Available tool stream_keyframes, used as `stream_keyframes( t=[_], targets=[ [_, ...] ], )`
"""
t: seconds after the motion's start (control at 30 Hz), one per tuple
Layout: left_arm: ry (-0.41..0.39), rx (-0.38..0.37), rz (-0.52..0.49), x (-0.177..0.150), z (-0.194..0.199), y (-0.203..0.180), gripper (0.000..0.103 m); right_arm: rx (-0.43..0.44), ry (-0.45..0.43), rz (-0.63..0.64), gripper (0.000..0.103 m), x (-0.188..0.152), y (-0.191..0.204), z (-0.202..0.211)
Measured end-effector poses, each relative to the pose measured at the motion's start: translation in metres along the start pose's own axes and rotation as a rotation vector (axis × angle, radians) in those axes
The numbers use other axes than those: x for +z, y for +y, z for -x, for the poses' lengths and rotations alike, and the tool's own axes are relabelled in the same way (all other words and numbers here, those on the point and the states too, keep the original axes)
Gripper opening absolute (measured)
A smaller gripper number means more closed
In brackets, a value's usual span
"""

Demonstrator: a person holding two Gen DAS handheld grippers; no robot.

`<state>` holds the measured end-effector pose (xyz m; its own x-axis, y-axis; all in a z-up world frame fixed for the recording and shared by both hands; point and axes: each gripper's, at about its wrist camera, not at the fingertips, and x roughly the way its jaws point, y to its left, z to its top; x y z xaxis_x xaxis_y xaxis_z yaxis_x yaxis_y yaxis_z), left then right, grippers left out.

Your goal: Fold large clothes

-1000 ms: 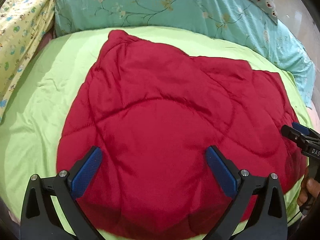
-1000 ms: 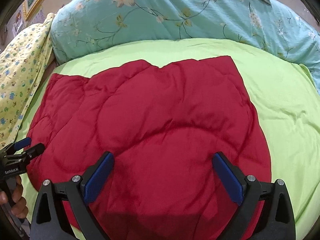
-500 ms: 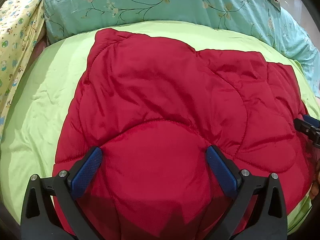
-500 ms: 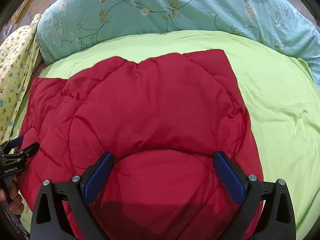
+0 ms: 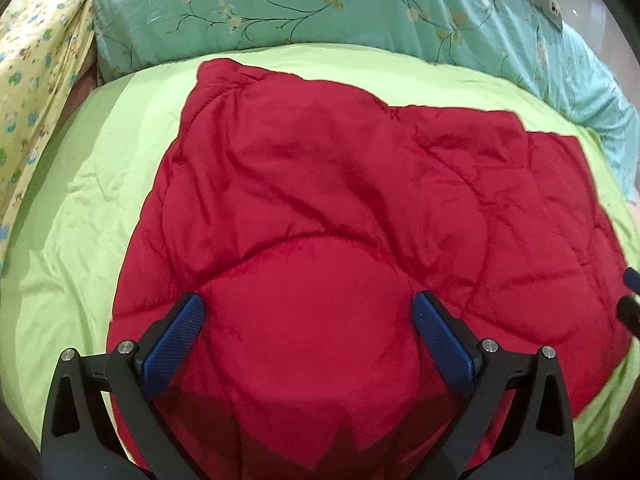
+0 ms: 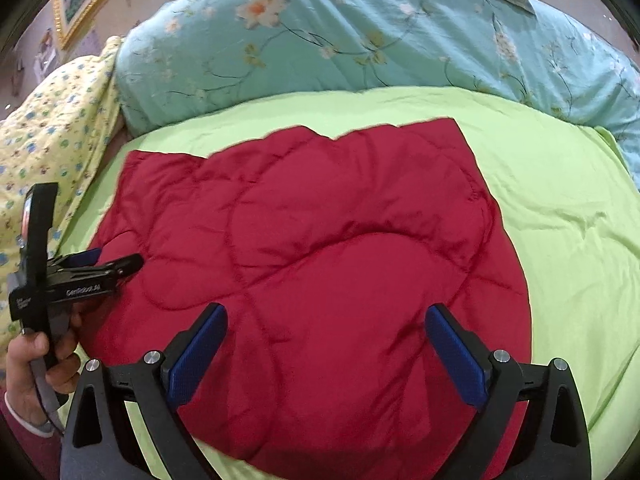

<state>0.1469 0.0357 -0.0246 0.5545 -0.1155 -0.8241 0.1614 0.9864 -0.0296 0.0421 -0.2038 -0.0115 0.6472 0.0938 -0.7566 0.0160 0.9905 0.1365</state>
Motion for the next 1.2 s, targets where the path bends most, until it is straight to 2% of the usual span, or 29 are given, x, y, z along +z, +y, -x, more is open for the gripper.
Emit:
stream_keyframes(
  t=[0.17, 0.3, 0.37, 0.77, 1.2],
  targets=[
    [-0.024, -0.046, 0.037, -0.025, 0.028, 0.006, 0.103, -0.018, -0.001, 0.020, 0.100, -0.008, 0.007, 0.005],
    [-0.023, -0.068, 0.019, -0.043, 0.042, -0.001, 0.103, -0.073, 0.059, 0.047, 0.100, -0.020, 0.004, -0.016],
    [-0.026, -0.061, -0.001, -0.047, 0.046, -0.005, 0.103, -0.060, 0.069, 0.028, 0.100, -0.029, -0.003, -0.024],
    [-0.010, -0.030, -0.039, -0.057, 0.029, -0.008, 0.103, -0.068, 0.073, 0.017, 0.100, -0.038, -0.005, -0.019],
    [-0.024, -0.020, -0.051, -0.064, 0.027, -0.010, 0.103, -0.086, 0.021, 0.048, 0.100, -0.032, 0.011, -0.003]
  ],
)
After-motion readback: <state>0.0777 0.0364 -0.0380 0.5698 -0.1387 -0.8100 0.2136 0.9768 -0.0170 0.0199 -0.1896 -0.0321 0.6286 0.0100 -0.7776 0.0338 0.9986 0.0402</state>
